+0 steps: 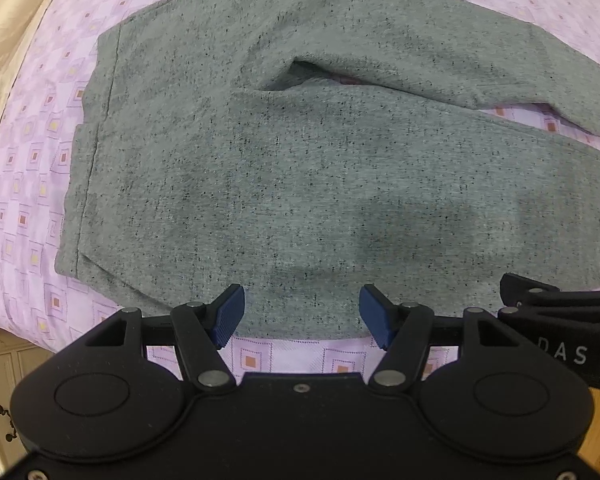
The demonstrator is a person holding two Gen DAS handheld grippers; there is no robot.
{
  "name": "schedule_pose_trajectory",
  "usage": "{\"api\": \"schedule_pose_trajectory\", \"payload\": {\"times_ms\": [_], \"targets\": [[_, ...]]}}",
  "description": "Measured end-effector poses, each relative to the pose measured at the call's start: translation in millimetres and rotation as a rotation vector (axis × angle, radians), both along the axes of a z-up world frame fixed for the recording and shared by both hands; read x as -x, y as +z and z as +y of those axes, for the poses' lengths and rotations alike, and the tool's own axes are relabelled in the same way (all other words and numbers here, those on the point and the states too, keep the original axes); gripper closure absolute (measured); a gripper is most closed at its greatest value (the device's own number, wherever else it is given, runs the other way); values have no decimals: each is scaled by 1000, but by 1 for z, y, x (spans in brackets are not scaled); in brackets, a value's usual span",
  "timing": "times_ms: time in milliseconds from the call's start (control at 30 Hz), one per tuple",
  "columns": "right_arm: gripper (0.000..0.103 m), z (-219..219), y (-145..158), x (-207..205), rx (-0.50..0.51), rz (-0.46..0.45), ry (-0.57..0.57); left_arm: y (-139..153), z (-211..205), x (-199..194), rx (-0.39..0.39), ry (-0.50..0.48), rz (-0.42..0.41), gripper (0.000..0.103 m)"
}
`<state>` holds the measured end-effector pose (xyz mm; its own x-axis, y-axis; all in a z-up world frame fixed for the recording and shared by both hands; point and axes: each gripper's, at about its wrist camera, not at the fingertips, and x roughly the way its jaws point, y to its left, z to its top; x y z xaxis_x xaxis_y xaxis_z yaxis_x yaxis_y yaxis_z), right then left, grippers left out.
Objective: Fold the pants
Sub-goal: 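Move both grippers open over the grey sweatpants toward the leg hems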
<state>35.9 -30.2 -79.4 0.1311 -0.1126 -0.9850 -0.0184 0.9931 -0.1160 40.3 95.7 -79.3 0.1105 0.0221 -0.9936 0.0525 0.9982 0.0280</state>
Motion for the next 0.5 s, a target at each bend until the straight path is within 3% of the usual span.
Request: {"api": "schedule_pose_trajectory", "payload": {"times_ms": [267,500], "targets": [[11,3,-7,-3,118,29,45,-5,-3,-5,4,-15,10,36],[11,-12,-3,2,50,-2,17,-5,-11,-8,7,-10,11,36]]}}
